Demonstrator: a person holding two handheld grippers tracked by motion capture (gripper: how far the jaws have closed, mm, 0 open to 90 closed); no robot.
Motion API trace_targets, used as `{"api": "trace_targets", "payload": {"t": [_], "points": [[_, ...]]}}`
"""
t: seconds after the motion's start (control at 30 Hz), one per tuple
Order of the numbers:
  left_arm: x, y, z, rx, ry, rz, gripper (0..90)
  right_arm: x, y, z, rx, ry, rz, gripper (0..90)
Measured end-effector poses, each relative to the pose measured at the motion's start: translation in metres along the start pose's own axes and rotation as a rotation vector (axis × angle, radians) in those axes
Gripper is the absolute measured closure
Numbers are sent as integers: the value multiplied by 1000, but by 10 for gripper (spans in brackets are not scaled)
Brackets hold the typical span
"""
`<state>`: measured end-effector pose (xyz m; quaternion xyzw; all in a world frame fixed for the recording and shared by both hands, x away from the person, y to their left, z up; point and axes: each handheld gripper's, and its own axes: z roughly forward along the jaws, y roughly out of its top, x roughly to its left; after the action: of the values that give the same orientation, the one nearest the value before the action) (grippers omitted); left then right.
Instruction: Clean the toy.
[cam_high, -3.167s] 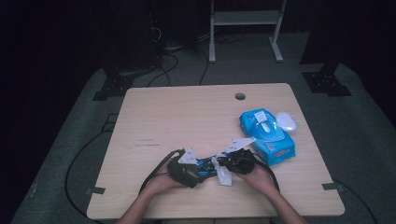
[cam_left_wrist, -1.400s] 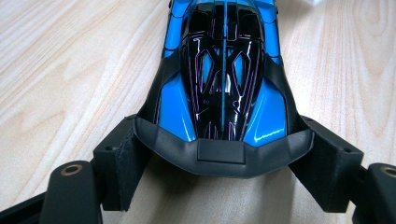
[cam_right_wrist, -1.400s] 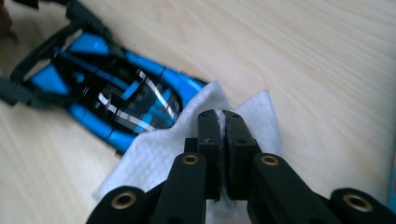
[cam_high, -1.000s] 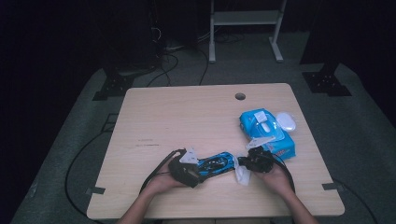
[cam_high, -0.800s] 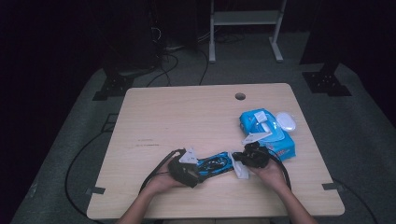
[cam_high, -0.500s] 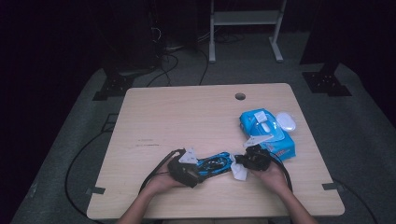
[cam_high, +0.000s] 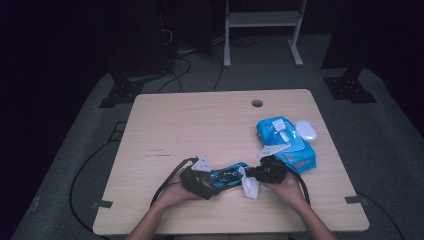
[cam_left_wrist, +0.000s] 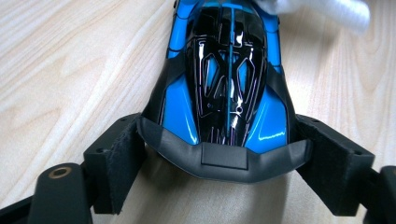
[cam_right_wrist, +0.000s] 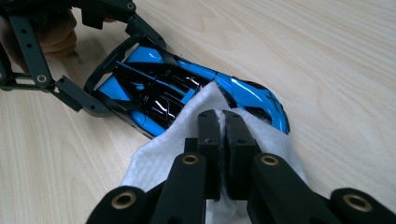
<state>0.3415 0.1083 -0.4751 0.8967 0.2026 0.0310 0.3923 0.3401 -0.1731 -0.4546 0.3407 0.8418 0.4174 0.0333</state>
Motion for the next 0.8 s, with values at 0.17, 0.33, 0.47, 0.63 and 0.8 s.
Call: {"api": "trace_targets", "payload": {"t": [0.17,0.33,0.47,0.63,0.8], "points": [[11,-1,-10,-97,-105,-150,180,2,-5,-1,-20,-9,-18,862],[20,-3,-12,-109,-110,-226,195,3,-10,-1,-51,-14,-38,863],[19,-5,-9,-93,-87,-241,280,5,-10,-2,-47,-22,-55,862],[22,-6,-7,-94,-90,-267,327,8,-7,-1,-37,-6,-61,862],[22,-5,-7,-80,-79,-290,288,15,-7,-3,-10,-11,-134,862]]}}
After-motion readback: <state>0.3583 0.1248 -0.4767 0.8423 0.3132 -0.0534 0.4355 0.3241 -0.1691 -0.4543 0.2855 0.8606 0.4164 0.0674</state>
